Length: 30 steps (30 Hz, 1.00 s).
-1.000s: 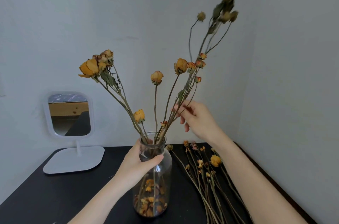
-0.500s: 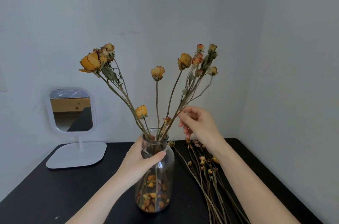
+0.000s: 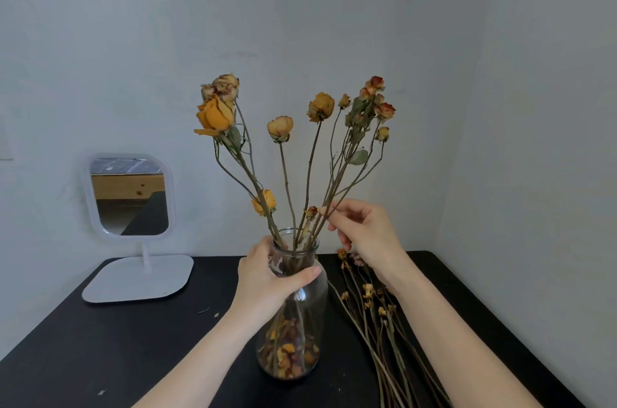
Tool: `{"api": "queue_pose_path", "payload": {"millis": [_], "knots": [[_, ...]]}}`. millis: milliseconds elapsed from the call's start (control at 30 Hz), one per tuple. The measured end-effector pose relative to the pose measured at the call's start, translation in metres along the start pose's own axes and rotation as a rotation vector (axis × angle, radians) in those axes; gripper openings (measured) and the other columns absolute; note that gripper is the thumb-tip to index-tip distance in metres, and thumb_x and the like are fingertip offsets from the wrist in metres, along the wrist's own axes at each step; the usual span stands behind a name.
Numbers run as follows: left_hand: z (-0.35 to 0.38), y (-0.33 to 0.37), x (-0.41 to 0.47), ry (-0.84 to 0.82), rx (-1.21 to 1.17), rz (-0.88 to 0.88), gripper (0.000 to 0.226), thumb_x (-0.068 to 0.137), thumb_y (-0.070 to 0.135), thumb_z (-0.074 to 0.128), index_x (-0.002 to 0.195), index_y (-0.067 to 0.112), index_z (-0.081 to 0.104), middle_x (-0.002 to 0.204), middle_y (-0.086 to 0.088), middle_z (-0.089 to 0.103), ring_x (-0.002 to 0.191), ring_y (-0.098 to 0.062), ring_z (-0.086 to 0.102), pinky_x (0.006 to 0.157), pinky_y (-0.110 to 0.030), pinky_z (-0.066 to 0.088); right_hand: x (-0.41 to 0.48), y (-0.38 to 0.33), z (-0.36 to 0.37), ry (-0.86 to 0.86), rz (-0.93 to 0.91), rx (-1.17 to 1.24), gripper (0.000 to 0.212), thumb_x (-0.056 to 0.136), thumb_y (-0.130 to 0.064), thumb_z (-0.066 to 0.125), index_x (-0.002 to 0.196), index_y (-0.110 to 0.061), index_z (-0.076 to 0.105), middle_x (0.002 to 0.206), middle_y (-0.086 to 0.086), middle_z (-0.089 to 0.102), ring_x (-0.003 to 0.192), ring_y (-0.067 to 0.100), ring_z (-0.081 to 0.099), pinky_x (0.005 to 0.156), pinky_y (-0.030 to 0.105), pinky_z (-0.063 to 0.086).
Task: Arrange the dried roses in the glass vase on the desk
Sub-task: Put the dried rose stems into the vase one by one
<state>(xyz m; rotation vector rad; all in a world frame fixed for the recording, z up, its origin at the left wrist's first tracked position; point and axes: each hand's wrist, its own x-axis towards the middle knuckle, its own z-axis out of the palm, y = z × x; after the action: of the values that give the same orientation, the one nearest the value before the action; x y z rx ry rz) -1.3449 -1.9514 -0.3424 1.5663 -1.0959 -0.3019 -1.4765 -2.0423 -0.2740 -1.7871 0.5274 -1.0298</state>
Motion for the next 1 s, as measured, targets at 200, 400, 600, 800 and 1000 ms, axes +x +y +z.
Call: {"api": "queue_pose_path", "payload": {"millis": [200,400,600,800,1000], "knots": [[0.005,-0.004,0.006,0.013,0.006,-0.036,0.073,0.055,0.058,0.077,0.116,0.031,0.05,0.119,0.007,0.056,0.118,-0.02,0.047,0.1,-0.048,0.041,0.005,0.009,-0.005,0.014,0.054,0.073,0.014,0.087,-0.015,0.061,0.097,-0.014,0.07,0.063,-0.004,0.059,0.048,0.004,0.047,0.045,0.015,0.042],[0.005,-0.004,-0.004,0.044,-0.071,-0.046,0.068,0.055,0.049,0.081,0.11,0.034,0.043,0.112,0.015,0.052,0.114,-0.01,0.046,0.089,-0.025,0.042,-0.003,0.02,-0.017,0.02,0.111,0.119,0.013,0.085,-0.021,0.064,0.095,-0.019,0.071,0.058,-0.008,0.061,0.047,0.004,0.049,0.045,0.016,0.043],[0.004,-0.017,-0.061,0.32,0.028,0.042,0.038,0.07,0.033,0.076,0.091,0.028,0.044,0.093,0.013,0.047,0.089,-0.007,0.047,0.071,-0.015,0.038,-0.026,0.047,-0.051,0.096,0.242,0.076,0.016,0.086,-0.021,0.063,0.099,-0.012,0.068,0.058,-0.006,0.06,0.045,0.003,0.048,0.042,0.015,0.041],[0.035,-0.026,-0.095,-0.242,0.099,0.057,0.015,0.082,0.032,0.066,0.071,0.03,0.056,0.06,0.012,0.053,0.056,-0.001,0.047,0.059,-0.01,0.04,-0.056,0.086,-0.088,0.19,0.405,-0.165,0.016,0.091,-0.024,0.056,0.099,-0.014,0.065,0.067,0.001,0.061,0.051,0.006,0.05,0.046,0.018,0.043],[0.098,-0.036,-0.065,-0.358,0.303,-0.14,0.016,0.087,0.042,0.058,0.083,0.026,0.058,0.06,0.009,0.055,0.059,-0.001,0.052,0.056,-0.016,0.037,-0.072,0.112,-0.112,0.119,0.567,-0.401,0.008,0.091,-0.019,0.056,0.098,-0.019,0.06,0.076,0.005,0.066,0.055,0.009,0.055,0.045,0.016,0.043]]}}
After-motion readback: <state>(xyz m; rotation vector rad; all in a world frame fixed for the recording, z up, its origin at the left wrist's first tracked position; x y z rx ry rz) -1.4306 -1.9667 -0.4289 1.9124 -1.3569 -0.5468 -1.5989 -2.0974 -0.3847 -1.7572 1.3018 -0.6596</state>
